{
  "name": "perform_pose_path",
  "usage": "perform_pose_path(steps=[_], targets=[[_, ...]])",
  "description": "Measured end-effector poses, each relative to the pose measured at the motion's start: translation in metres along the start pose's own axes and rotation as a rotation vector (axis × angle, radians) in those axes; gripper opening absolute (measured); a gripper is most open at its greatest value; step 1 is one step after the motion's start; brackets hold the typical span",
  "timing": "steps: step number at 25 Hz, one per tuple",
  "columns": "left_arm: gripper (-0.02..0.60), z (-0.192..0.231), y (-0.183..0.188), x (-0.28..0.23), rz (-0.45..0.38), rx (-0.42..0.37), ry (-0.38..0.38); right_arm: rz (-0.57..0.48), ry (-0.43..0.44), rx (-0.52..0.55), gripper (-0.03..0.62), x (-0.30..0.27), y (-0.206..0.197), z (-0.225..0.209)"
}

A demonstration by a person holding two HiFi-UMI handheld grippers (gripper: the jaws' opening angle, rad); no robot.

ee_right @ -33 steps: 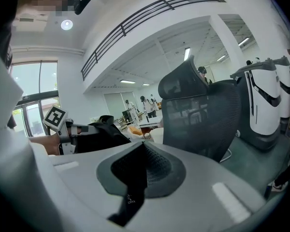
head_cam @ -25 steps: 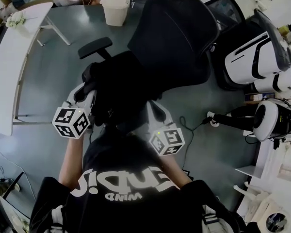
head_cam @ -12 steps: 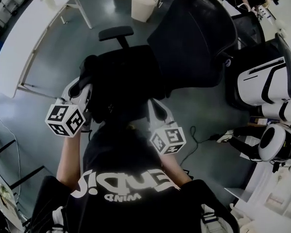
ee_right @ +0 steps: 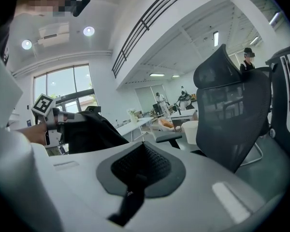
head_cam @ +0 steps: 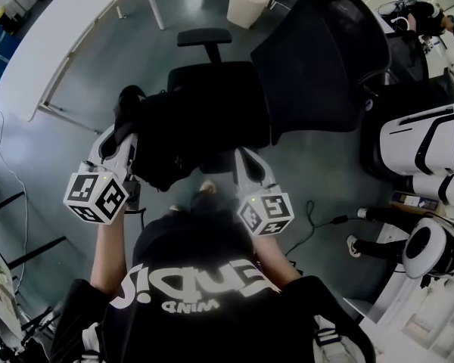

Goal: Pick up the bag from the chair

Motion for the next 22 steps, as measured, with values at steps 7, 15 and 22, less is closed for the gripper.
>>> perform_pose_path(steps=[7, 15, 22], targets=[[0.048, 0.017, -0.015, 0.071, -0.016, 0.025, -0.004, 0.004, -0.027, 0.001, 0.000, 0.029, -0.031, 0.054], [0.049, 0.013, -0.034, 0.138, -0.005, 0.020, -0.042, -0.029, -0.064, 0.021, 0.000, 0.077, -0.053, 0.101], [0.049, 0.008, -0.064, 0.188, 0.029, 0.019, -0.077, -0.047, -0.086, 0.045, 0.000, 0.114, -0.073, 0.139]])
Point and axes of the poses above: the fingertips, and each gripper's own axes: x backward along the fingers, z to its left, y out of its top, the point moved 10 cm from there along x, backward along the fingers, and after that the axes turned 3 degrees about z, right-handed, at the moved point
